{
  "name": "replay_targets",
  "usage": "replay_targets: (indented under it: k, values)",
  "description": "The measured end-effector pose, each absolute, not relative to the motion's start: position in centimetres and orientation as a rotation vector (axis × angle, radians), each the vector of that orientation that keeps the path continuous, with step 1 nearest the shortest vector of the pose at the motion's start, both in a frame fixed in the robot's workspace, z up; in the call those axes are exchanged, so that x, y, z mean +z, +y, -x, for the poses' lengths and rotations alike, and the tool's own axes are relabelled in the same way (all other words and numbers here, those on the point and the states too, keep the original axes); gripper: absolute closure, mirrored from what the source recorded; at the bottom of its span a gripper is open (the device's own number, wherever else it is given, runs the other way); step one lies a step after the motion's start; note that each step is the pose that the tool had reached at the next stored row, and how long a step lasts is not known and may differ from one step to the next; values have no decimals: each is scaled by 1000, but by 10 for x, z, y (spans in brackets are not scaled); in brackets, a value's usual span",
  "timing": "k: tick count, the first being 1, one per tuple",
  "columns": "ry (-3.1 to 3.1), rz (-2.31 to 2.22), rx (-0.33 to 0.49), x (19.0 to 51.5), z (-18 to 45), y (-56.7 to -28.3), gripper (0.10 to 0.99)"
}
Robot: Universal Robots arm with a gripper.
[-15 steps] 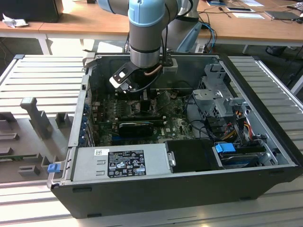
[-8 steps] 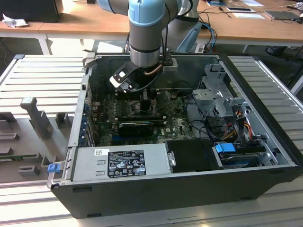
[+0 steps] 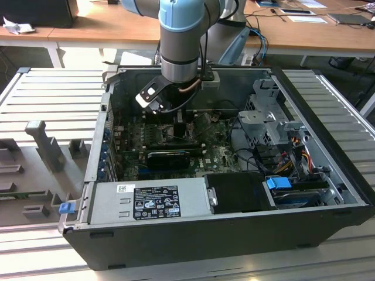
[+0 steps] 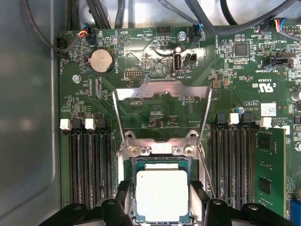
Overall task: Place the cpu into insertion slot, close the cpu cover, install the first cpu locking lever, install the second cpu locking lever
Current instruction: 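Place the cpu into insertion slot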
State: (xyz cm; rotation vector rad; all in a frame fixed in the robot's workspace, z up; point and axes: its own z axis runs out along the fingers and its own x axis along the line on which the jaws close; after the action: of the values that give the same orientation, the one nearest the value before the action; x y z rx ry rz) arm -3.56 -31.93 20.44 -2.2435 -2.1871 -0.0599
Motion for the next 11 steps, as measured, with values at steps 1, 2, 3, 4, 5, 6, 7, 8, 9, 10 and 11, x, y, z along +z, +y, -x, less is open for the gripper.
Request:
replay_targets:
  k: [1,2,3,4,5,6,7,8,9,10,11]
  values:
    - [-2187,2244,-60,205,36,-319,475]
    - [-2187,2244,-60,206,36,-319,475]
    - [-2187,2244,-60,207,36,-319,475]
    - [-2187,2244,-59,209,36,-319,475]
    - [-2188,2244,-59,210,36,-319,475]
    - [-2188,2244,-58,212,36,-319,475]
    - [-2188,2244,-58,213,36,-319,475]
    - [-2188,2245,-57,214,36,-319,475]
    - [-2188,2245,-56,215,35,-319,490]
    - [-2189,2246,-55,216,35,-319,557]
    - [-2190,2247,-53,216,35,-319,682]
